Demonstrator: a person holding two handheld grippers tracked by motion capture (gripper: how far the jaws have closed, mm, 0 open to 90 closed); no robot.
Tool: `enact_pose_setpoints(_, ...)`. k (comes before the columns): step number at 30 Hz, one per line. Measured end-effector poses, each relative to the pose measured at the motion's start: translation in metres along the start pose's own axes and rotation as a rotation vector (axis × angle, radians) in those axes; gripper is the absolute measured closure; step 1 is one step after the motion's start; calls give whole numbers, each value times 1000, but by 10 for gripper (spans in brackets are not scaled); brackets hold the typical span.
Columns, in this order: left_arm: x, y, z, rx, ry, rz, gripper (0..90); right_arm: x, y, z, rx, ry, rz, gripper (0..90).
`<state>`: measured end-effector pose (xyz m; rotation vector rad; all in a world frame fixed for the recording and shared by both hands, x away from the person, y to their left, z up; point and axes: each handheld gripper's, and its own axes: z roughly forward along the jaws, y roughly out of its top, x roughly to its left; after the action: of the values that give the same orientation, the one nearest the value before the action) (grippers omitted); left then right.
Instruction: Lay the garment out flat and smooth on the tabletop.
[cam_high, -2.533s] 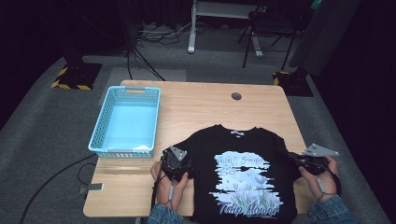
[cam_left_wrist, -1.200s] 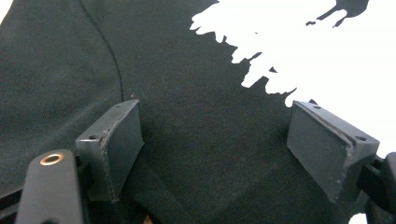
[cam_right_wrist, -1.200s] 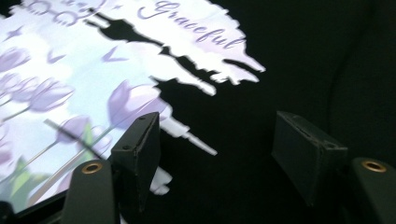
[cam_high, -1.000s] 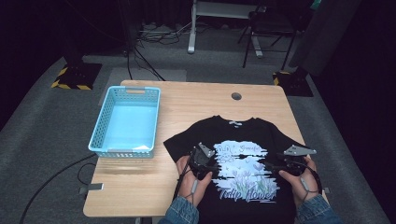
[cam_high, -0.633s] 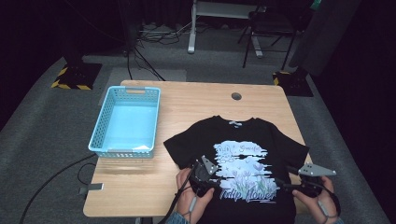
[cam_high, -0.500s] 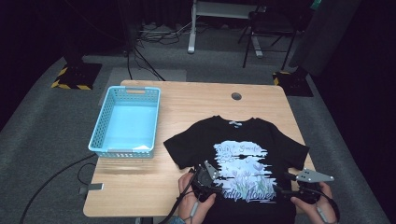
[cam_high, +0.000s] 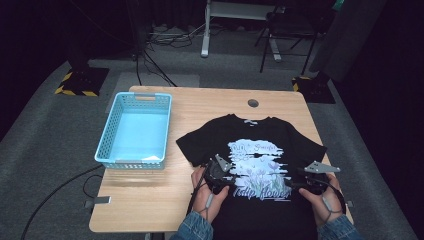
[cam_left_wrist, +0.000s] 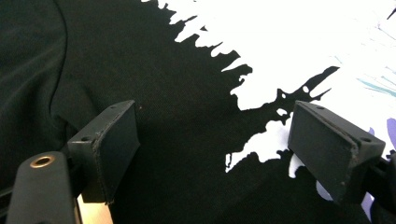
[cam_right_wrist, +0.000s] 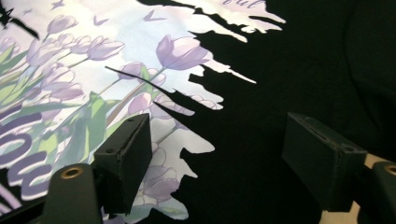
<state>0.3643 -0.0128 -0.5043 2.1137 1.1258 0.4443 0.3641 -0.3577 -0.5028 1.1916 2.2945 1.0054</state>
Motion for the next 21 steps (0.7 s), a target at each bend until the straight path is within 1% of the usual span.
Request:
enact_pose_setpoints(1,0,1,-2,20,-1,2,163,-2,3,1,11,4,-5,251)
enact_pose_setpoints(2,-2,1,-5,38,4,1,162,-2,6,-3,22,3,-10,250)
enact_pose_setpoints(3,-8,-2,-15,52,18,16,159,2,7,-15,-20,12,-14,249)
enact_pose_setpoints(4,-12,-6,-21,40,12,21,158,7,5,-22,-32,23,-26,248)
enact_pose_setpoints(5,-12,-6,-21,40,12,21,158,7,5,-22,-32,23,-26,248)
enact_pose_setpoints(6,-23,-16,-32,29,-10,34,158,18,-1,-33,-28,53,-55,245)
enact_pose_setpoints(7,-27,-21,-35,34,-12,41,158,24,-5,-38,-19,68,-67,244)
enact_pose_setpoints(9,-36,-31,-39,58,-26,52,158,31,-13,-42,5,79,-85,243)
enact_pose_setpoints(10,-38,-35,-39,55,-32,60,158,34,-17,-42,16,86,-91,243)
enact_pose_setpoints(11,-38,-37,-39,36,-28,54,154,36,-21,-41,29,92,-91,243)
enact_pose_setpoints(13,-34,-38,-38,24,-28,56,153,36,-26,-34,57,96,-89,229)
enact_pose_setpoints(14,-32,-37,-38,23,-26,55,154,35,-27,-31,31,89,-84,229)
enact_pose_setpoints(17,-24,-30,-31,30,-15,44,153,31,-21,-24,24,83,-80,228)
enact_pose_setpoints(18,-24,-30,-31,30,-15,44,153,29,-17,-20,23,79,-81,225)
enact_pose_setpoints(19,-16,-23,-25,28,-10,35,153,27,-14,-16,24,77,-78,223)
enact_pose_setpoints(20,-13,-20,-22,27,-7,32,152,25,-10,-12,26,75,-76,222)
enact_pose_setpoints(21,-9,-18,-18,14,-7,29,152,22,-6,-8,27,73,-75,221)
